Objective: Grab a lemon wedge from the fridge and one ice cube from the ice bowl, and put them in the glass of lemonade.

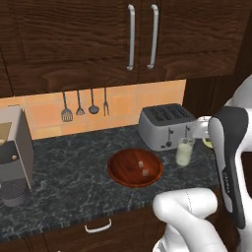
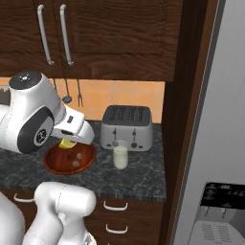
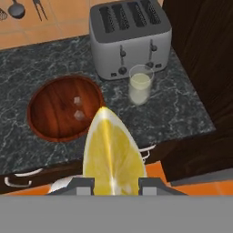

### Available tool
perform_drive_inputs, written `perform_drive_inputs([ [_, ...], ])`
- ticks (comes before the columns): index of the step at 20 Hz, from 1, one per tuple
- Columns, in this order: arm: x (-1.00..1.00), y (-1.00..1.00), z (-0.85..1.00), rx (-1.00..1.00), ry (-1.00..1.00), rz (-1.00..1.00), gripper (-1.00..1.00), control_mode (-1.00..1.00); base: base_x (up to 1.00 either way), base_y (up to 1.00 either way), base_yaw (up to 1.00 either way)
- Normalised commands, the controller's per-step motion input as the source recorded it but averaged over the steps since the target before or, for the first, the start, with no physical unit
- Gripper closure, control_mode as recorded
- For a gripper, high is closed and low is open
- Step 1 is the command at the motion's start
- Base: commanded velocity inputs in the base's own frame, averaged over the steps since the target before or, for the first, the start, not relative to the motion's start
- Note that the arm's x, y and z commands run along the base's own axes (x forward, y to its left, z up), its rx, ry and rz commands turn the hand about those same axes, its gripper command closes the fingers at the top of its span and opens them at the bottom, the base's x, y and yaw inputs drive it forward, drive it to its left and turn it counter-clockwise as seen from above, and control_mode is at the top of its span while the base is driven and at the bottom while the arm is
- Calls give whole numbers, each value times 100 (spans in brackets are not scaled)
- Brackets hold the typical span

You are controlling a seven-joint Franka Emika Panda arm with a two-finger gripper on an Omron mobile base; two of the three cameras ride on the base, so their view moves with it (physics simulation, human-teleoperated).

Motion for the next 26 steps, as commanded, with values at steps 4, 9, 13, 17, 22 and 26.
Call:
perform_drive_inputs([
  [4,66,-27,-35,0,0,0,100,-100,0,0,0],
  [9,68,-34,-47,0,0,1,100,-100,0,0,0],
  [13,61,-35,-58,0,0,1,100,-100,0,0,0],
  [17,66,-19,-41,0,0,3,100,-100,0,0,0],
  [22,57,0,-24,0,0,3,100,-100,0,0,0],
  [26,51,-1,-36,0,1,1,100,-100,0,0,0],
])
